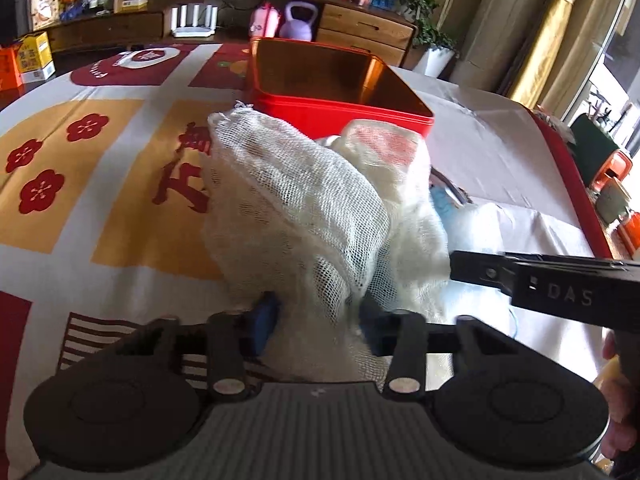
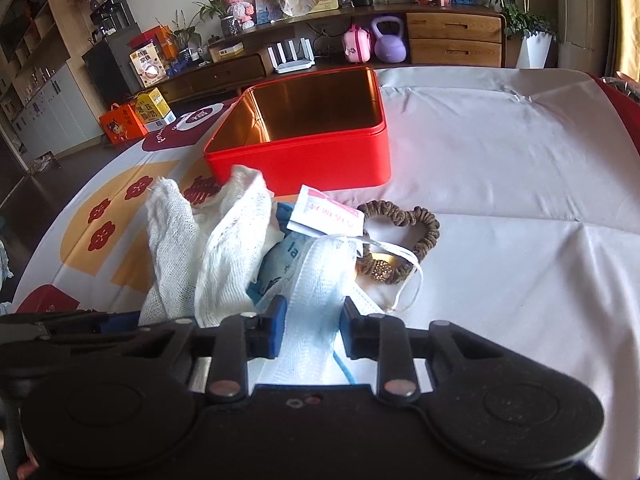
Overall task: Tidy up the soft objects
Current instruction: 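Move left tool onto a white mesh bag while right tool approaches the other mesh bag, then close left tool on its mesh bag while right tool grasps the drawstring mesh bag, then lift and carry both mesh bags over the red tin box with both tools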
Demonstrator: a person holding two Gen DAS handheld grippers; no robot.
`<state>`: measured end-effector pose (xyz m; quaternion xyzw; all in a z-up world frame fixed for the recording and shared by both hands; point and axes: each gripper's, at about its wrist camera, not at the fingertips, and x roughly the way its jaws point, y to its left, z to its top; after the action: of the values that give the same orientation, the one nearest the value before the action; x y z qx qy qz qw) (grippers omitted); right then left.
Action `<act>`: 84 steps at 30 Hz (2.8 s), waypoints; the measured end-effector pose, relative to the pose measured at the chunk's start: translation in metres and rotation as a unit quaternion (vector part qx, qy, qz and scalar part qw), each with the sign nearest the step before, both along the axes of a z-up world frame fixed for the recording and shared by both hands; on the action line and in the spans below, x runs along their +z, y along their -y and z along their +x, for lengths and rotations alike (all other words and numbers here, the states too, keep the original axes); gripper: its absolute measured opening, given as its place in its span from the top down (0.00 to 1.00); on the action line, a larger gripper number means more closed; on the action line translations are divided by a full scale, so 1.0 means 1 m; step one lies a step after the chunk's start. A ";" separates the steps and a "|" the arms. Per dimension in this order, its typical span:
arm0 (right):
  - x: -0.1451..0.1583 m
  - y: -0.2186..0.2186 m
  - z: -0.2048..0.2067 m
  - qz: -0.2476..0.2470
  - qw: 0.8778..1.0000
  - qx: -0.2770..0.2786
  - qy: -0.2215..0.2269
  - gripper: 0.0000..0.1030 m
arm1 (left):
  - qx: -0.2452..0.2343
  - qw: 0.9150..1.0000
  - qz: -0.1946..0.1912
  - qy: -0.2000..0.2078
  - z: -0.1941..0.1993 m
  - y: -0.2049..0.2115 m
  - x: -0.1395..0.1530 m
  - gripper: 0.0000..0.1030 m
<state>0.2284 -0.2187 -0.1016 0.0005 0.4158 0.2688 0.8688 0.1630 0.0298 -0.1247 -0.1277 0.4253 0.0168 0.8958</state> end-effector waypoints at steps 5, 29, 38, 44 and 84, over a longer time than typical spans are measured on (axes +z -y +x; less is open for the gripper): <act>0.007 0.003 -0.014 -0.004 1.000 0.001 0.012 0.81 | 0.002 1.000 -0.011 0.012 -0.008 -0.009 0.006 0.79; 0.022 0.042 -0.061 -0.028 0.999 0.009 0.025 0.77 | 0.013 0.995 -0.001 0.096 -0.048 -0.032 0.069 0.89; 0.033 0.054 -0.071 -0.028 0.998 0.017 0.047 0.98 | 0.012 0.995 0.005 0.096 -0.053 -0.029 0.070 0.89; 0.058 0.064 -0.071 -0.008 0.997 0.022 0.069 0.98 | 0.008 0.994 0.010 0.111 -0.058 -0.028 0.079 0.89; 0.127 0.003 0.057 -0.018 0.994 0.043 0.098 0.98 | -0.084 0.977 0.031 0.194 0.088 -0.031 0.172 0.89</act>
<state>0.2855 -0.2213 0.0249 -0.0596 0.3332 0.2971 0.8928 0.2514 0.0610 0.0469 -0.0646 0.2519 -0.0703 0.9630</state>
